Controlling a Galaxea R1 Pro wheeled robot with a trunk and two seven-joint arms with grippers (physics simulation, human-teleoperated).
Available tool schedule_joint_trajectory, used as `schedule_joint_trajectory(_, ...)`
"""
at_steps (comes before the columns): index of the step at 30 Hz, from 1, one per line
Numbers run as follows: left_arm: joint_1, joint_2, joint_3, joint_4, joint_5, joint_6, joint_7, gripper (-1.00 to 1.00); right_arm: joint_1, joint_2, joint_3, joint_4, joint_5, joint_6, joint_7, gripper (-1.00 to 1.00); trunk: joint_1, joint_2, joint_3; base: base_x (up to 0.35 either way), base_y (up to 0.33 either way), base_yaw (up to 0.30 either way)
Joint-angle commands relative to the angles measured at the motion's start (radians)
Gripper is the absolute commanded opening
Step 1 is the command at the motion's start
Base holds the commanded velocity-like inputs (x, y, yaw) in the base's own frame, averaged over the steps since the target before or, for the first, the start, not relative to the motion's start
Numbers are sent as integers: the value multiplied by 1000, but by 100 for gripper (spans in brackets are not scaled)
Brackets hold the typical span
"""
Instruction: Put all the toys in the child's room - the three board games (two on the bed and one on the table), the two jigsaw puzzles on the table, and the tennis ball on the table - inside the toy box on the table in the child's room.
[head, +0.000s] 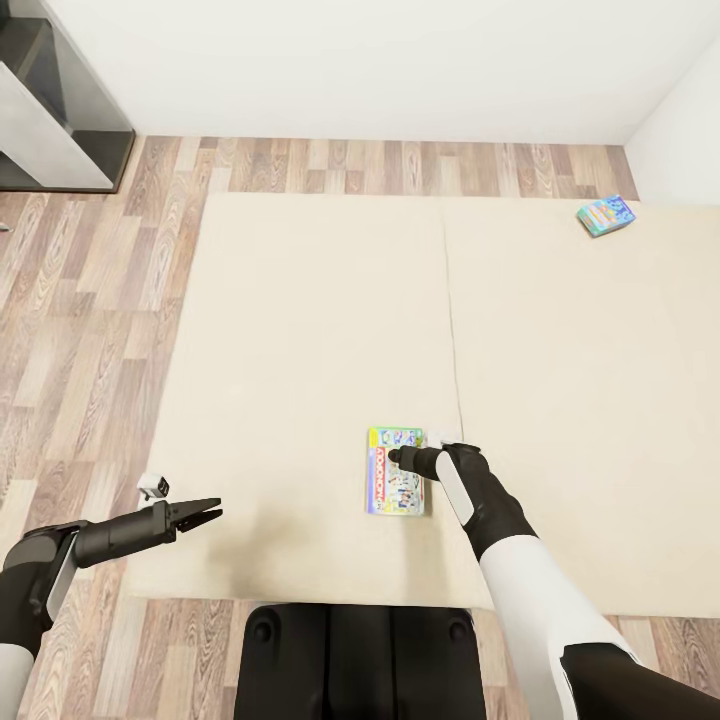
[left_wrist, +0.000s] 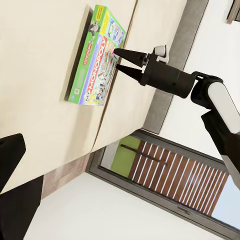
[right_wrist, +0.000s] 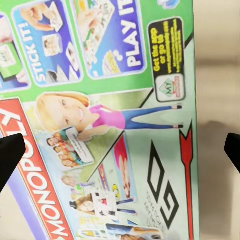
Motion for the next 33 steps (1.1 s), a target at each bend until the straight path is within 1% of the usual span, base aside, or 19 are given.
schedule_joint_trajectory(1, 0, 0, 0, 0, -1, 11, -4, 100, 0, 1, -2, -1, -11, 4, -9, 100, 1, -2, -1, 0, 0, 0)
schedule_joint_trajectory(33, 0, 0, 0, 0, -1, 11, -4, 100, 0, 1, -2, -1, -11, 4, -9, 100, 1, -2, -1, 0, 12, 0)
